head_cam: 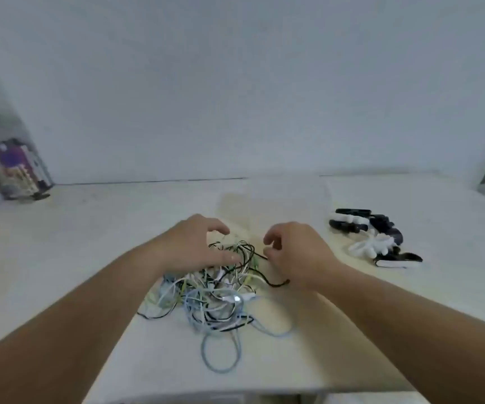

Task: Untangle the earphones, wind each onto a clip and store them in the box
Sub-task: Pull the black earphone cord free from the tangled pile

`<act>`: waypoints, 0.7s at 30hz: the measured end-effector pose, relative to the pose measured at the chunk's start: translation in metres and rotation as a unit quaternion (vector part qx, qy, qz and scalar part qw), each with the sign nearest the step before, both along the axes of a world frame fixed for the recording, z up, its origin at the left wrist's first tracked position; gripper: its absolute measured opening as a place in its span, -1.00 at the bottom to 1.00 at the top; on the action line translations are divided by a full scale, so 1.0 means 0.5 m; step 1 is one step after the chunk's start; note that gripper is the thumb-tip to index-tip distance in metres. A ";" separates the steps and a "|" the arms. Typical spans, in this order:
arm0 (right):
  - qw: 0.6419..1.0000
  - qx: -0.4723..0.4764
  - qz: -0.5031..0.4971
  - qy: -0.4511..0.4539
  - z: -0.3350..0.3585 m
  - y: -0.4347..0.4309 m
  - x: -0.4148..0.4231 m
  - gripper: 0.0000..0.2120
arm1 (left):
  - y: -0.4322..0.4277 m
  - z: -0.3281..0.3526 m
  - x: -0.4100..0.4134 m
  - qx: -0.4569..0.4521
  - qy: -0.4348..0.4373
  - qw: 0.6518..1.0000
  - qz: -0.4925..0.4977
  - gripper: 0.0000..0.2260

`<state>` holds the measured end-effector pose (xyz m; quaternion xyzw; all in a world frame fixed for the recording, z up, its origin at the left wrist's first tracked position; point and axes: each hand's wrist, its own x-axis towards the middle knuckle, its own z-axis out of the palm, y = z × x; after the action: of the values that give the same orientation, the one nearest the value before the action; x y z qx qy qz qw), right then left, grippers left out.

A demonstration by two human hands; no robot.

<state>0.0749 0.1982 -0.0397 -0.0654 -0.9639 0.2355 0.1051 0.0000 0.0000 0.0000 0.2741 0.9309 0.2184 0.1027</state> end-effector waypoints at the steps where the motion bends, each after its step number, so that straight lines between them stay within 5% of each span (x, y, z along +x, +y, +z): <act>1: 0.999 0.012 -0.016 -0.031 -0.012 -0.005 0.019 -0.74 | -0.009 -0.015 0.018 -0.049 -0.007 0.999 0.003 -0.24; 3: 0.998 0.038 -0.026 -0.044 -0.033 -0.011 0.043 -0.72 | -0.015 -0.048 0.044 -0.100 0.009 0.995 0.013 -0.05; 5: 0.997 0.039 -0.036 -0.049 -0.043 -0.016 0.056 -0.83 | -0.008 -0.082 0.056 -0.062 0.048 0.996 0.047 -0.07; 8: 0.997 0.036 -0.059 -0.030 -0.041 -0.003 0.041 -0.89 | 0.013 -0.096 0.046 0.046 0.099 0.990 0.084 -0.38; 11: 0.981 -0.147 -0.118 0.039 -0.030 0.031 0.020 -0.89 | 0.026 -0.090 0.029 0.121 0.143 0.978 0.095 -0.68; 14: 0.901 -0.390 -0.127 0.141 0.003 0.062 -0.003 -0.85 | 0.047 -0.077 -0.007 0.175 0.154 0.968 0.090 -0.63; 17: 0.763 -0.613 -0.081 0.189 0.039 0.074 -0.022 -0.83 | 0.067 -0.062 -0.041 0.193 0.124 0.971 0.074 -0.66; 19: 0.681 -0.703 -0.048 0.200 0.054 0.091 -0.036 -0.84 | 0.076 -0.051 -0.067 0.202 0.073 0.975 0.058 -0.64; 21: 0.651 -0.735 -0.016 0.191 0.057 0.107 -0.035 -0.82 | 0.075 -0.046 -0.083 0.211 0.002 0.977 0.035 -0.67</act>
<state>0.0573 0.2517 -0.0111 -0.0900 -0.4329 0.8725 0.2079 -0.0416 0.0375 -0.0230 0.2572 0.8732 0.4127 0.0327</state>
